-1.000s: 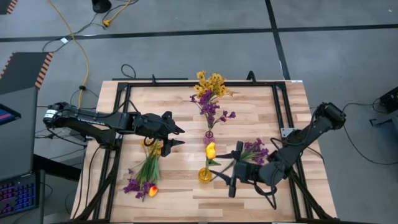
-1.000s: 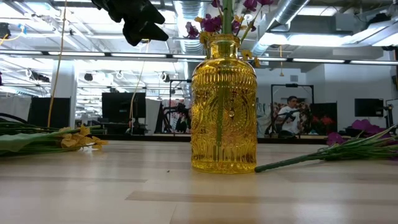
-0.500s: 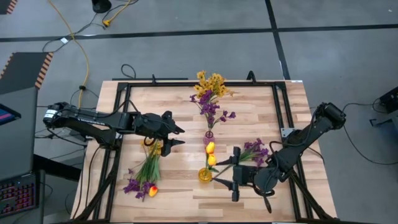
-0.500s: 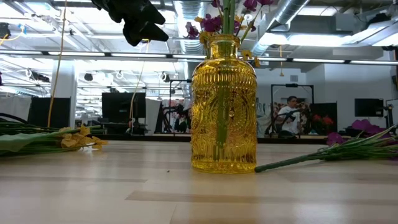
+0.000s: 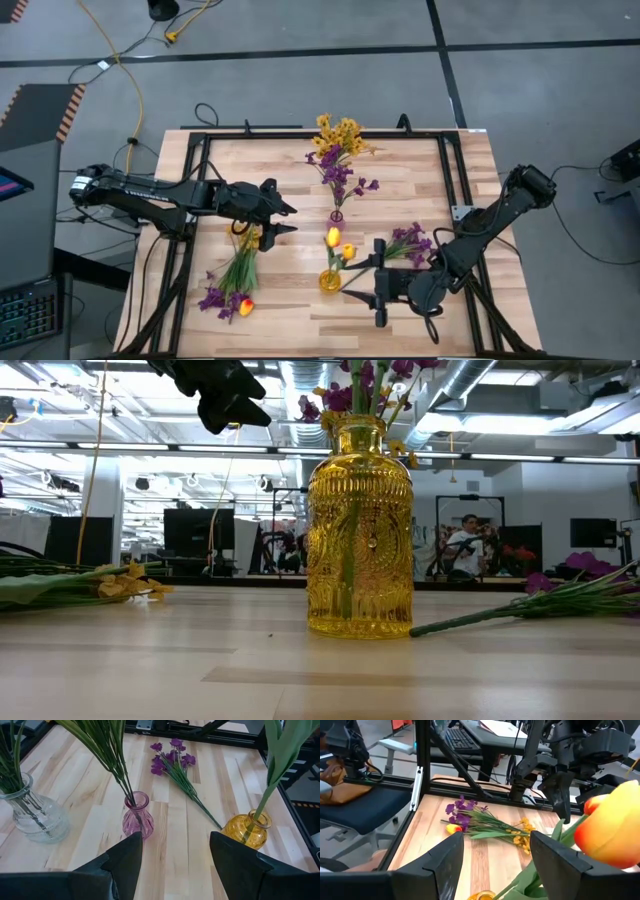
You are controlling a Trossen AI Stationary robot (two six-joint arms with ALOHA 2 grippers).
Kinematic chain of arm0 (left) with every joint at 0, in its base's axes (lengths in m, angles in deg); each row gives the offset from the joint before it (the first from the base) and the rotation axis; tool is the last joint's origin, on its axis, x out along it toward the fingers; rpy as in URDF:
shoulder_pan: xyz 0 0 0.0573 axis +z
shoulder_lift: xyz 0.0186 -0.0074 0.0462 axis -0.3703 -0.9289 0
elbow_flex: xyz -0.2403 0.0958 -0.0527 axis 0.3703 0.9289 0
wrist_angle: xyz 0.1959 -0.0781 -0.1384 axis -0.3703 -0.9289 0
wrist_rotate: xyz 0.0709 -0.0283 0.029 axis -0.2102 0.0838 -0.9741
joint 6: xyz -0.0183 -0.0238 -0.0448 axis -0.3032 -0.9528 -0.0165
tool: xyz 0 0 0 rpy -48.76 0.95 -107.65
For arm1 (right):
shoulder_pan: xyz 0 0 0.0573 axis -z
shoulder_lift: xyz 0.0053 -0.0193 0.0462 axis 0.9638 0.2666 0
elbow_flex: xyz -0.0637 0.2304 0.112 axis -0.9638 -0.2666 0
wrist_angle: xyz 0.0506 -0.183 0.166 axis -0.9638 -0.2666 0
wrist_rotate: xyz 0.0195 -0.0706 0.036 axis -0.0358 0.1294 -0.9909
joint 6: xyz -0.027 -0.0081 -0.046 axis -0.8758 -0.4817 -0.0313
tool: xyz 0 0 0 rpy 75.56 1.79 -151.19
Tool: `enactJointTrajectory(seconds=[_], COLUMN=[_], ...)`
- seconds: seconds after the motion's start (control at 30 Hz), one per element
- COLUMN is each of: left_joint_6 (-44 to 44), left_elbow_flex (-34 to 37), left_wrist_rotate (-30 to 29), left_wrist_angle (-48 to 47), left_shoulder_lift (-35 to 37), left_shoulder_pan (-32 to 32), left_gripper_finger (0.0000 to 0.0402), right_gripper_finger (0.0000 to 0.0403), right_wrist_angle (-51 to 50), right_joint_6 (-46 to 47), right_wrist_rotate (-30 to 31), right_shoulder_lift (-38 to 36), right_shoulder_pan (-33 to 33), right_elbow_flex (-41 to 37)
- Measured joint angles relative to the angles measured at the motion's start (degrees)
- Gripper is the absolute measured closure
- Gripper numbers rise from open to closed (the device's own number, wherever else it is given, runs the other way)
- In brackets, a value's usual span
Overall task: Sort flowers into vase by color
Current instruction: Put the right violet flowers into the violet vase
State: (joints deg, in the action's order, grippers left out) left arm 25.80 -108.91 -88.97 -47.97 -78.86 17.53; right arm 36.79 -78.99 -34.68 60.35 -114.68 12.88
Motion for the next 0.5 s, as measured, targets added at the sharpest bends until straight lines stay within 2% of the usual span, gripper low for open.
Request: enactJointTrajectory(seconds=[0.27, 0.5], left_joint_6=[-0.38, -3.81], left_elbow_flex=[0.0, 0.0], left_wrist_rotate=[0.05, 0.14], left_wrist_angle=[-0.88, -4.53], left_shoulder_lift=[1.27, 6.15], left_shoulder_pan=[-0.02, -0.02], left_gripper_finger=[0.0182, 0.0182], right_gripper_finger=[0.0147, 0.0147], right_wrist_angle=[0.1, -0.26], right_joint_6=[0.0, -0.02], right_wrist_rotate=[-5.97, -6.19], right_shoulder_lift=[0.0, 0.02], right_shoulder_pan=[-0.16, -2.52], right_elbow_flex=[0.0, 1.52])
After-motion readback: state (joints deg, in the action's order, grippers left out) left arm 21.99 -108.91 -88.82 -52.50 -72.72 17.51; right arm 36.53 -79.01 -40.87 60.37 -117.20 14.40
